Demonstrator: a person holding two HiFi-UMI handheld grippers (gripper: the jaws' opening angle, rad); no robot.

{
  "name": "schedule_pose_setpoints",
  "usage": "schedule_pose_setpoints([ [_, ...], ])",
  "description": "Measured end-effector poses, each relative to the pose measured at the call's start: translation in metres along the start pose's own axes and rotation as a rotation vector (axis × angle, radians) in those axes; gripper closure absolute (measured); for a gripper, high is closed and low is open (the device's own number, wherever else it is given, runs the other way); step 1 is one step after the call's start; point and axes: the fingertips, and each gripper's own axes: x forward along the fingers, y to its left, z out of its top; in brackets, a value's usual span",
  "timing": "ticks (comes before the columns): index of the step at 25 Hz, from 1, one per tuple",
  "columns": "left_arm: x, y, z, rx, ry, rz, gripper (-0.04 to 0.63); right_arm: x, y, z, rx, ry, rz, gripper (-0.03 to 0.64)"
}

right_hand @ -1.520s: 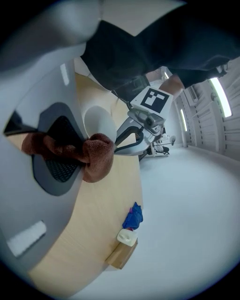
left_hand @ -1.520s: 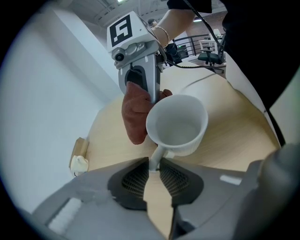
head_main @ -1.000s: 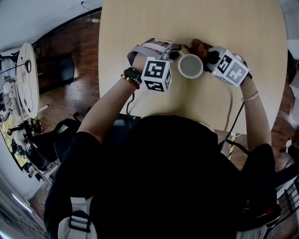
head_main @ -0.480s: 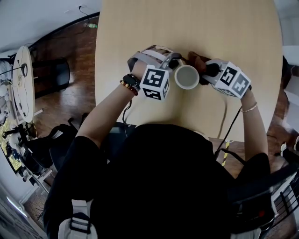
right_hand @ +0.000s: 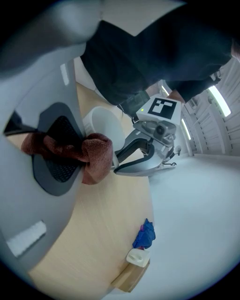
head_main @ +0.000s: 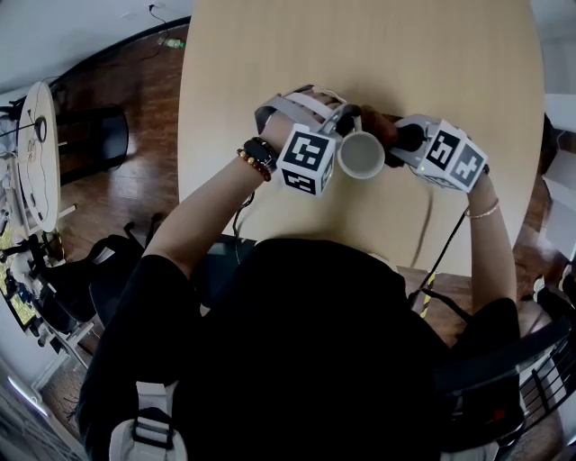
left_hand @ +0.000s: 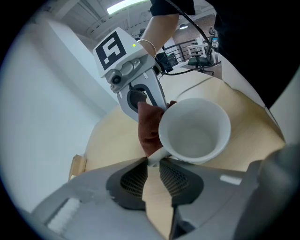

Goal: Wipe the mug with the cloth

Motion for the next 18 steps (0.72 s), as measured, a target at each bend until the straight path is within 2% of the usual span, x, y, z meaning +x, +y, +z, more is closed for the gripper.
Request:
schedule_pose_setpoints([
  [4,-0.001,-0.003,-0.001,-0.008,-0.015,-0.007,0.520,0.019,-0.007,-0.008,-0.019,0.090,-0.032,0.561],
  [11,-0.003,-0.002,0.000,-0.009,-0.014,-0.003,0.520,0.033,-0.011,-0.023,-0.004,0.169,-0.011,0.561],
  [14,-0.003,-0.002,0.000,-0.015,-0.014,-0.007,0.518,0.033,-0.011,-0.022,0.023,0.136,0.030,0.561],
  [18,-0.004,-0.001,-0.001,-0.027,-0.017,-0.004,0.520,0.016,-0.013,0.000,0.089,-0.017,0.125,0.561],
])
